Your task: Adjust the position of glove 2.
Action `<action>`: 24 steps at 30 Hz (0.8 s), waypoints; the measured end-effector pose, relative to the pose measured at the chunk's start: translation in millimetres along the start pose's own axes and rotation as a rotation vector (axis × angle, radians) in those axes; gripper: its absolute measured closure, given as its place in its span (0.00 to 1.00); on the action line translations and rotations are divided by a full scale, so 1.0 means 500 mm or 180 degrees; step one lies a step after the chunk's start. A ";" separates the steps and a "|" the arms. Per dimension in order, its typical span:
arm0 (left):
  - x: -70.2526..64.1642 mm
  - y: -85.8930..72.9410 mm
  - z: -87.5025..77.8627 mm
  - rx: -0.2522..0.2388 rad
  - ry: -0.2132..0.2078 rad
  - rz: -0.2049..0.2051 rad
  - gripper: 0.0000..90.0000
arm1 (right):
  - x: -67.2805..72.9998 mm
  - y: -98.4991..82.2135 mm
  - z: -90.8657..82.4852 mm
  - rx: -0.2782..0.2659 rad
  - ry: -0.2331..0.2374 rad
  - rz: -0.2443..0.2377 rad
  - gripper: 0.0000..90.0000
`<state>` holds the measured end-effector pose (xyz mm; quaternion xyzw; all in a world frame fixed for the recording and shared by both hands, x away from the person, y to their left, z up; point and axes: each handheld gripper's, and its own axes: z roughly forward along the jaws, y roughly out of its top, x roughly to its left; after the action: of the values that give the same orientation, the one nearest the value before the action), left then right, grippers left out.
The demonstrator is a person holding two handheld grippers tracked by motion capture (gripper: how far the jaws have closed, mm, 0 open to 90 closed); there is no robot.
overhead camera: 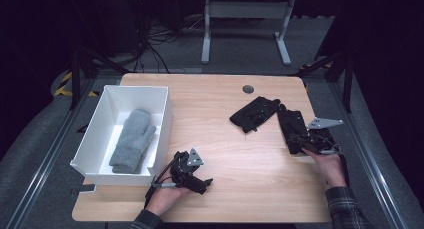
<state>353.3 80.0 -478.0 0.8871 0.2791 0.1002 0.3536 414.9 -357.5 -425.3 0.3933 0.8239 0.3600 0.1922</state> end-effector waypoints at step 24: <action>0.001 -0.006 -0.005 -0.0006 0.0044 -0.0048 0.00 | 0.015 -0.030 0.027 0.0488 0.0141 -0.0164 1.00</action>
<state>351.4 83.3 -478.3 0.8840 0.2881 0.1039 0.3533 410.6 -351.9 -445.5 0.3774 0.8629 0.2995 0.1524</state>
